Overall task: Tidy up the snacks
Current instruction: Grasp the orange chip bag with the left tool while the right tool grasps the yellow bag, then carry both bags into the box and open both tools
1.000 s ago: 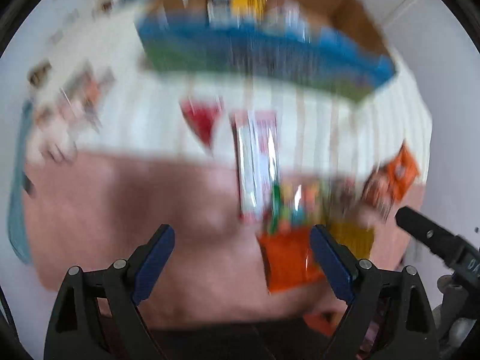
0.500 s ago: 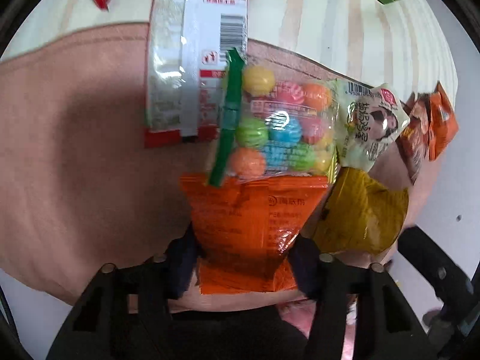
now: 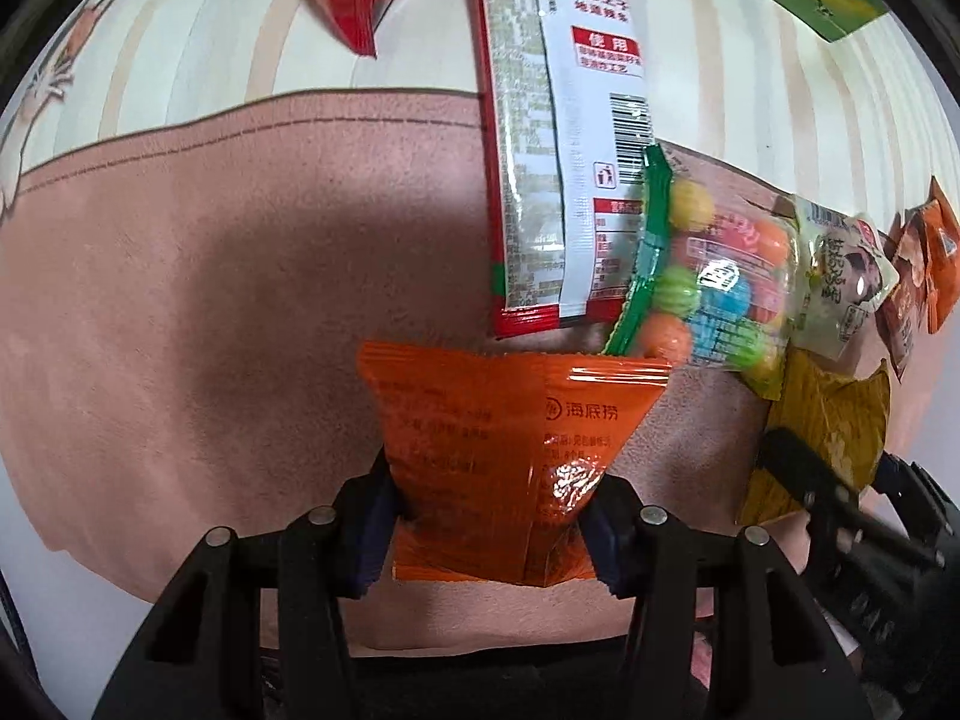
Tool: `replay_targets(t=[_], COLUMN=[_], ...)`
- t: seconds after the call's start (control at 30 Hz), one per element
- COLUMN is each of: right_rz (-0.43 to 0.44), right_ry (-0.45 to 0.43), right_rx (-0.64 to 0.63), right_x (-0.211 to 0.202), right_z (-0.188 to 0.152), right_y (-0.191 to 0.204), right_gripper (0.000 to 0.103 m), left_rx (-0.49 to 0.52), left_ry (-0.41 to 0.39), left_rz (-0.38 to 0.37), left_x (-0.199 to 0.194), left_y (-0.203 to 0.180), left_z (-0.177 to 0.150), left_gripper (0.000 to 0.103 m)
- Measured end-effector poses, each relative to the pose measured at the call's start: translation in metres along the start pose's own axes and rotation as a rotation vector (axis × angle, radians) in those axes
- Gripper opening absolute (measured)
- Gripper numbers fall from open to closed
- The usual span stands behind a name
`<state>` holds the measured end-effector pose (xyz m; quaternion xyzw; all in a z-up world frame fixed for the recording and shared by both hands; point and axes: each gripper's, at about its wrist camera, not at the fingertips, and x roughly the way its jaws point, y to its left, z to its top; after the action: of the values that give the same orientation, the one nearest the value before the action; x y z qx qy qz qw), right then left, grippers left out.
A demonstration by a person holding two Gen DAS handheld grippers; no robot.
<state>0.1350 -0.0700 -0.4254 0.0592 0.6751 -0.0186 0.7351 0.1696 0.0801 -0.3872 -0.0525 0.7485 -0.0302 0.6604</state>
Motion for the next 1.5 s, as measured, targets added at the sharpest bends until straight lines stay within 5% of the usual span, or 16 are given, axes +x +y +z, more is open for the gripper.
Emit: replay_targets(t=[0.13, 0.3, 0.53, 0.73, 1.17, 1.5], right_rz=[0.006, 0.072, 0.021, -0.054, 0.244, 0.404], right_ry=[0.013, 0.026, -0.001, -0.066, -0.098, -0.302], right_rx=[-0.090, -0.016, 0.025, -0.035, 0.092, 0.084], right_x=[0.001, 0.001, 0.004, 0.004, -0.059, -0.172], right_z=[-0.004, -0.001, -0.003, -0.018, -0.036, 0.074], right_y=[0.009, 0.002, 0.007, 0.023, -0.007, -0.011], right_gripper=[0.072, 0.089, 0.089, 0.065, 0.060, 0.060], left_rx=[-0.004, -0.003, -0.005, 0.046, 0.089, 0.131], left_ry=[0.001, 0.001, -0.002, -0.042, -0.137, -0.302], left_rz=[-0.008, -0.001, 0.012, 0.055, -0.046, -0.158], left_x=[0.006, 0.009, 0.019, 0.009, -0.070, -0.182], left_y=[0.007, 0.006, -0.014, -0.029, -0.037, -0.056], left_z=[-0.008, -0.001, 0.006, -0.001, 0.002, 0.077], left_gripper=[0.052, 0.053, 0.054, 0.048, 0.048, 0.048])
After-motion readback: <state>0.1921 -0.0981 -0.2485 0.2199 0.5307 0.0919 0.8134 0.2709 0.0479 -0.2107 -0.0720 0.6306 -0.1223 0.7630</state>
